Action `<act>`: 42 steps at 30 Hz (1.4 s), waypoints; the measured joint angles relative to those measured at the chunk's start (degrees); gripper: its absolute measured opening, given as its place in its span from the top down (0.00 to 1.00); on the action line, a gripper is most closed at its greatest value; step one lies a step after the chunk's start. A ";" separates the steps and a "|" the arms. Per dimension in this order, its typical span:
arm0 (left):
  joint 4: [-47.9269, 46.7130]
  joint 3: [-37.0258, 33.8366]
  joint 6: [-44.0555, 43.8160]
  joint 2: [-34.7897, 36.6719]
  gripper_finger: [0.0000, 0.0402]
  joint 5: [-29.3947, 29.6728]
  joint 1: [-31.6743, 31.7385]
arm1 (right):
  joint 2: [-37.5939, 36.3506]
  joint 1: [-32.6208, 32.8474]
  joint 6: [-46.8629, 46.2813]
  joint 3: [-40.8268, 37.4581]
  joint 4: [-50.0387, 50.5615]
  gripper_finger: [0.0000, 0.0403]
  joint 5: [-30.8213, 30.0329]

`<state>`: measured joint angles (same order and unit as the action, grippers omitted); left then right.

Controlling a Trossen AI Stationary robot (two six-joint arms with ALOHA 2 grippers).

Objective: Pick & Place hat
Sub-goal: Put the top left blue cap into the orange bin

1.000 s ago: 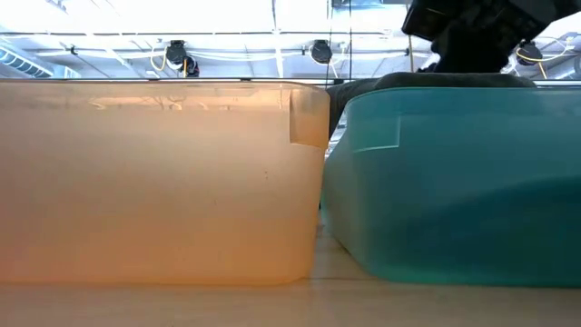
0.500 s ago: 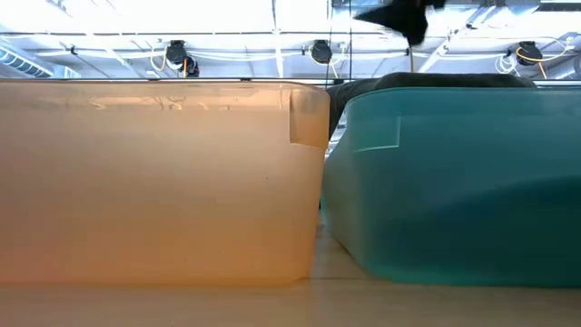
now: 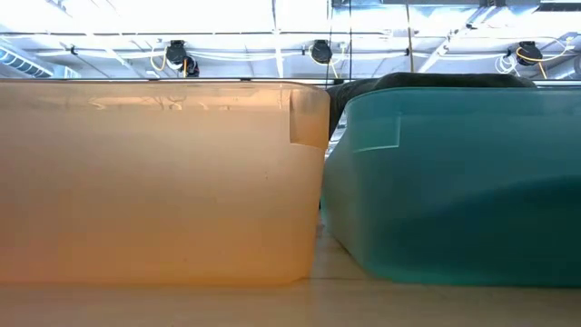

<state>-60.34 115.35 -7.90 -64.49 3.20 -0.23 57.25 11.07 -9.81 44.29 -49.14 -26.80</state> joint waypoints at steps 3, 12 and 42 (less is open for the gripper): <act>-1.38 0.00 -0.85 -0.24 0.26 0.00 -0.02 | -1.40 -1.10 0.67 0.00 -0.81 0.26 3.23; -17.88 0.00 -6.36 -4.80 0.07 6.59 0.00 | -2.84 -4.45 0.01 1.95 0.07 0.27 6.55; -29.70 -14.47 -19.28 -17.06 0.28 9.82 4.31 | 10.76 -10.89 15.07 42.47 56.27 0.27 19.62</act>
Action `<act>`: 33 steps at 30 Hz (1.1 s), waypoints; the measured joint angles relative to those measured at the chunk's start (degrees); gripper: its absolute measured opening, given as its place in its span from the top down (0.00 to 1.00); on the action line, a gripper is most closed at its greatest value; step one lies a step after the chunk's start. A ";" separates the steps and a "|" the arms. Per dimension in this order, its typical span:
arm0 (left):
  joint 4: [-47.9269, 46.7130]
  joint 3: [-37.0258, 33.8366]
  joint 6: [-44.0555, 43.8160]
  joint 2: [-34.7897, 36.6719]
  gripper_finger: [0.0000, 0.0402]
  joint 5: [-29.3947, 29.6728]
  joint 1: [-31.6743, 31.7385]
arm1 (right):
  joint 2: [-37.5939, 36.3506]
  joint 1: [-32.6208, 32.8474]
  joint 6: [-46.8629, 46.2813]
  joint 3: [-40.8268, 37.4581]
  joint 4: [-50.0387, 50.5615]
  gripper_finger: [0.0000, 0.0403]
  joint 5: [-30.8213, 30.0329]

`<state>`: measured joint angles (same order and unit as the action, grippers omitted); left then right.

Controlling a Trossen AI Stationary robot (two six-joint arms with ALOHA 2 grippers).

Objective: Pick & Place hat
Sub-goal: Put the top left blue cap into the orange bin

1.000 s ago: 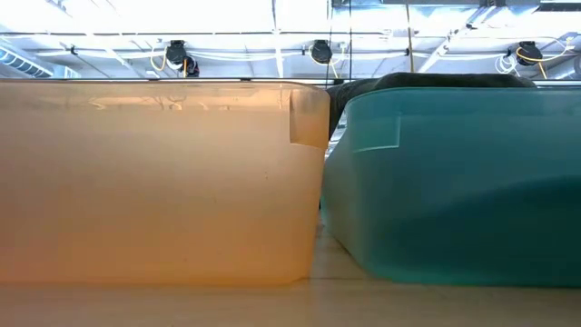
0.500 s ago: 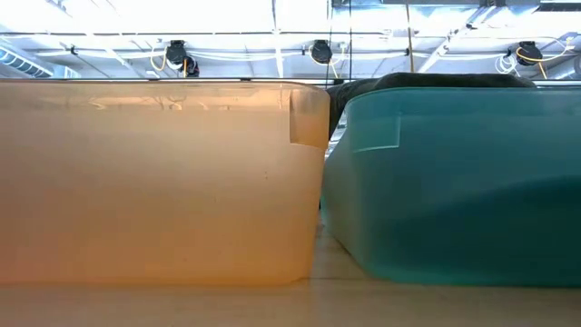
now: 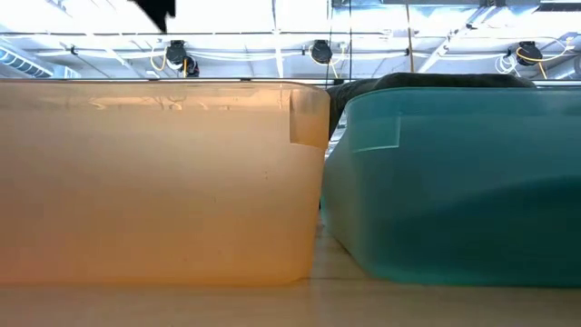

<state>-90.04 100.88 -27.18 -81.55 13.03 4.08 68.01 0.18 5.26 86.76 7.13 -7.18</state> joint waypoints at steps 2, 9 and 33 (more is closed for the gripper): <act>-0.21 -3.05 -0.47 -0.19 0.27 -0.01 1.08 | -0.03 -0.61 -0.01 0.00 1.08 0.27 0.30; -0.04 -12.25 -3.08 -0.18 0.19 0.24 4.43 | 0.29 -3.07 -1.49 0.00 3.68 0.27 4.51; 21.18 -46.08 -4.76 -0.21 0.27 6.16 8.64 | 1.32 -5.46 -1.09 -0.02 4.19 0.27 4.39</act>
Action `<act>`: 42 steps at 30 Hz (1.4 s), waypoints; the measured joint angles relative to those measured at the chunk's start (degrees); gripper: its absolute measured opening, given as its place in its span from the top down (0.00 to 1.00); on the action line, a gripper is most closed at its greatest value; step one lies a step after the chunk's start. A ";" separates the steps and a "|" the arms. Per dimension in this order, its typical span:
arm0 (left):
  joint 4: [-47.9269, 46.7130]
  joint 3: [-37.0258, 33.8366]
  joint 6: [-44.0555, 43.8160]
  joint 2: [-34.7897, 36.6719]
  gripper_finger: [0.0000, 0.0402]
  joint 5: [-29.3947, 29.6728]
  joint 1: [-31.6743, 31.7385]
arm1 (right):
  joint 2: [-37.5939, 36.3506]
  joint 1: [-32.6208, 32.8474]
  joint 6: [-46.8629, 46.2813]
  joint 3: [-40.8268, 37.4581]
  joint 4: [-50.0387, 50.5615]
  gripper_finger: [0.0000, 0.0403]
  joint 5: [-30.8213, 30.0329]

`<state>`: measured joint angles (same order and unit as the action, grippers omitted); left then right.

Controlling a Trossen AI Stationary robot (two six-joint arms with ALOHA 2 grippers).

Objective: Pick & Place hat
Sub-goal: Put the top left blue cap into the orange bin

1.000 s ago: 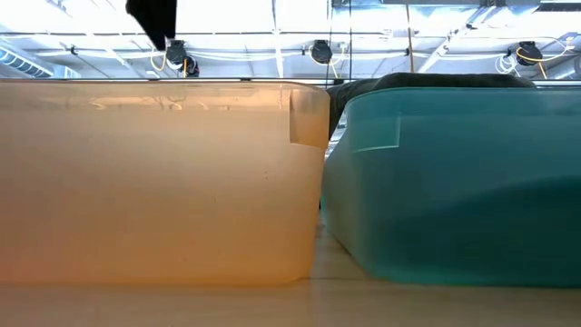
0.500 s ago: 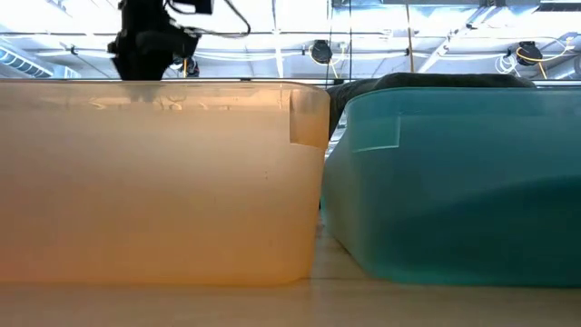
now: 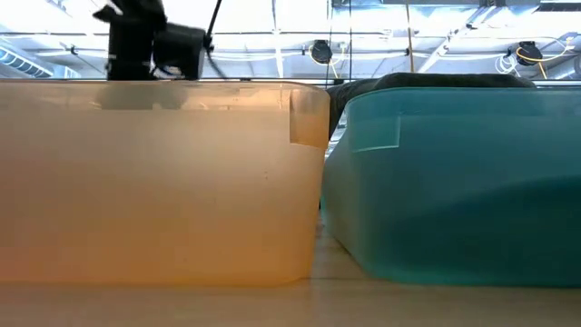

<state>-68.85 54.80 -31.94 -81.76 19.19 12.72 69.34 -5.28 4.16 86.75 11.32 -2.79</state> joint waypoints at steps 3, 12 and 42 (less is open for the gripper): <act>1.67 -3.60 -0.13 0.02 0.27 0.91 2.25 | 0.42 0.16 -0.03 -0.01 -0.16 0.27 -0.02; 9.55 -9.39 5.92 0.00 0.27 -3.06 6.92 | 1.49 0.16 -0.43 -0.01 -1.08 0.27 -0.08; 4.46 -4.07 13.34 3.05 0.98 -9.05 8.16 | 1.25 0.18 0.00 -1.95 -7.07 0.27 -0.08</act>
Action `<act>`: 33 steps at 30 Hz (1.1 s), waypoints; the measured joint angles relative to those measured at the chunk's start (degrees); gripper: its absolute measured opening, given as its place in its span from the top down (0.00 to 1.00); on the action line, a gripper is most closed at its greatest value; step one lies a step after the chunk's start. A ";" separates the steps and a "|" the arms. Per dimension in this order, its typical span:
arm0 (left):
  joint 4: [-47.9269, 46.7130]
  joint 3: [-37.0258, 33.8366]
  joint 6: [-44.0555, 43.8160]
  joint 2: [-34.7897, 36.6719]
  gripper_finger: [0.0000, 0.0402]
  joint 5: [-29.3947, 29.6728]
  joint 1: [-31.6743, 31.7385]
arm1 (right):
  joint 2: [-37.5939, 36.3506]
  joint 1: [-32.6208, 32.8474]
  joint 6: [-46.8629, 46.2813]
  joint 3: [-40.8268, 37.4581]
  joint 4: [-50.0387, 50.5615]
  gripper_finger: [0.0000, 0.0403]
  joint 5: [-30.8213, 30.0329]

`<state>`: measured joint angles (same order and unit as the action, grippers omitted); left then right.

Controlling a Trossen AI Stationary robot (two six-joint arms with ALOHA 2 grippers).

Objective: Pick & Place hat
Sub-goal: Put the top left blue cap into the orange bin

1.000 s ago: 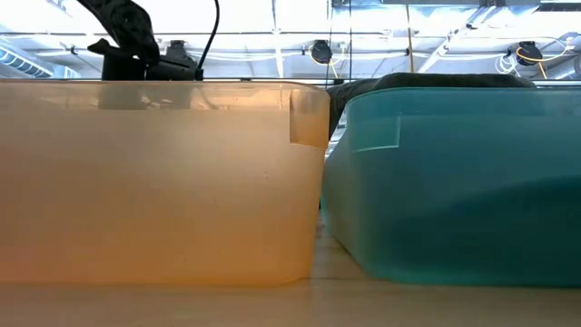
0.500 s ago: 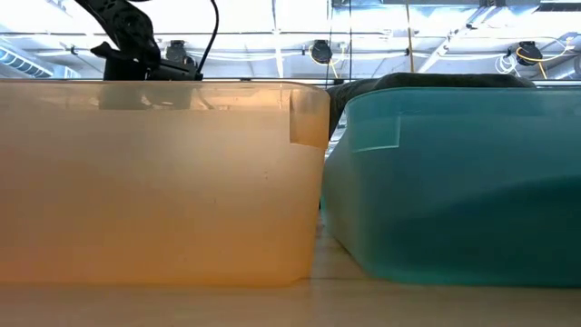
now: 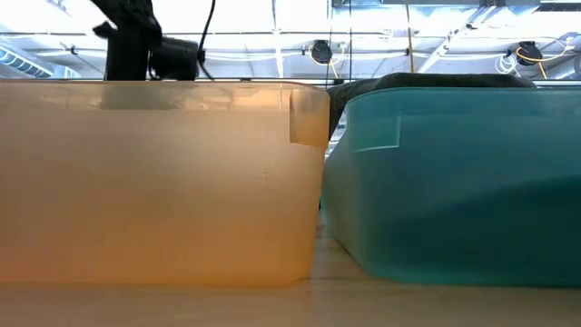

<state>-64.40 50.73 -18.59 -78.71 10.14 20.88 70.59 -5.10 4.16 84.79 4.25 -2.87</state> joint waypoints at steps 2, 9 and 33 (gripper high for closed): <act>-2.56 2.14 -0.13 1.10 0.98 0.10 -0.56 | -0.10 0.00 0.00 0.00 -0.25 0.27 0.01; -14.34 13.95 2.77 5.09 0.98 -1.76 -3.35 | -0.09 0.00 -0.02 0.00 -0.15 0.27 0.13; -9.32 42.26 13.33 12.91 0.98 -19.32 -7.73 | -1.27 0.02 -8.03 0.00 0.94 0.19 -4.50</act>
<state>-73.71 92.99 -5.27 -65.80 -9.19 13.15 69.32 -5.08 -3.87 84.79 5.19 -7.38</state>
